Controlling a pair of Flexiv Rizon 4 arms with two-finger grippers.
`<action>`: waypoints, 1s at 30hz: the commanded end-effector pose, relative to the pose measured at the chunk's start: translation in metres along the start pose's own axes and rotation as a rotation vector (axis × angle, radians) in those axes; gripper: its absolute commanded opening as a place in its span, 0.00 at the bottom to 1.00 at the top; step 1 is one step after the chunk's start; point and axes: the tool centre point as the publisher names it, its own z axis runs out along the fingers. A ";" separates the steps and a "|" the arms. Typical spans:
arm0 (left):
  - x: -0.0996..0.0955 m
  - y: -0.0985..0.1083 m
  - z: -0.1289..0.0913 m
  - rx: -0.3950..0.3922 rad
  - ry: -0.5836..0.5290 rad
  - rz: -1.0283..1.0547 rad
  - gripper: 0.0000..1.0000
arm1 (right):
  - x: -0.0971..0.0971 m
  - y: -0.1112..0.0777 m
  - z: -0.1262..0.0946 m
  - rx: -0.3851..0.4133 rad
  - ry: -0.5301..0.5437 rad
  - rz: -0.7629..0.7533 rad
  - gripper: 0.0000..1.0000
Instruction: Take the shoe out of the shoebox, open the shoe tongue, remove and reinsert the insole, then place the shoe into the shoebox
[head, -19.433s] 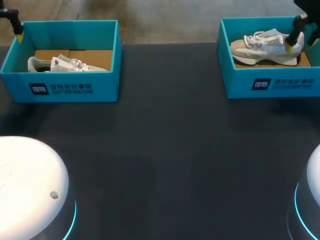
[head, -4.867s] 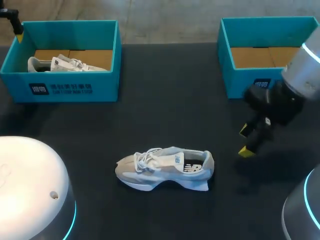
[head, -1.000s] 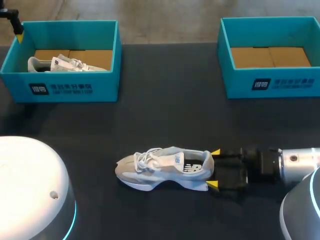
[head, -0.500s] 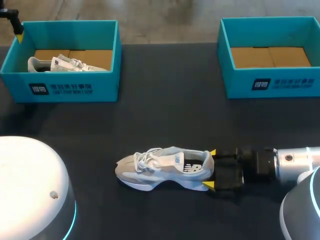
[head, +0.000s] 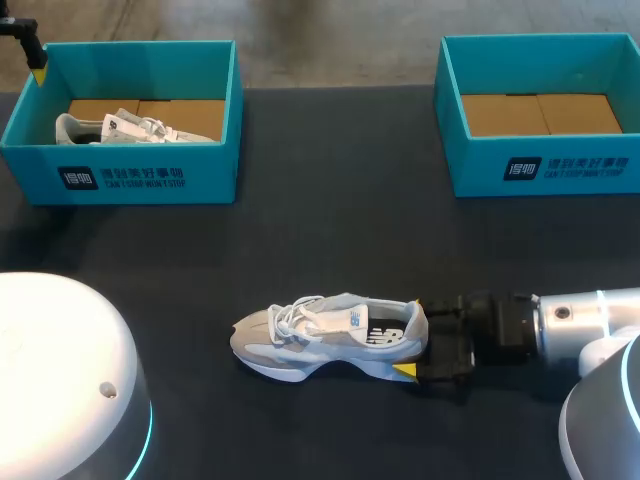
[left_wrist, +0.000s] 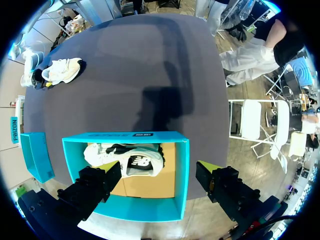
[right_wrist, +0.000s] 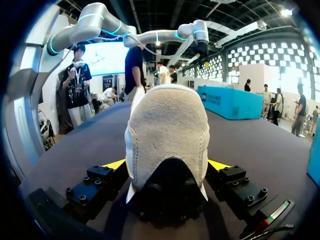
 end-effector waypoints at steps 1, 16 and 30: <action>0.000 -0.001 0.000 -0.002 0.003 0.000 1.00 | -0.001 0.000 0.007 0.008 0.004 0.003 1.00; 0.000 -0.001 0.000 -0.002 0.003 0.000 1.00 | -0.001 0.003 0.013 0.010 0.018 -0.005 1.00; 0.000 -0.001 0.000 -0.002 0.003 0.000 1.00 | -0.001 0.003 0.017 0.007 0.034 -0.017 0.00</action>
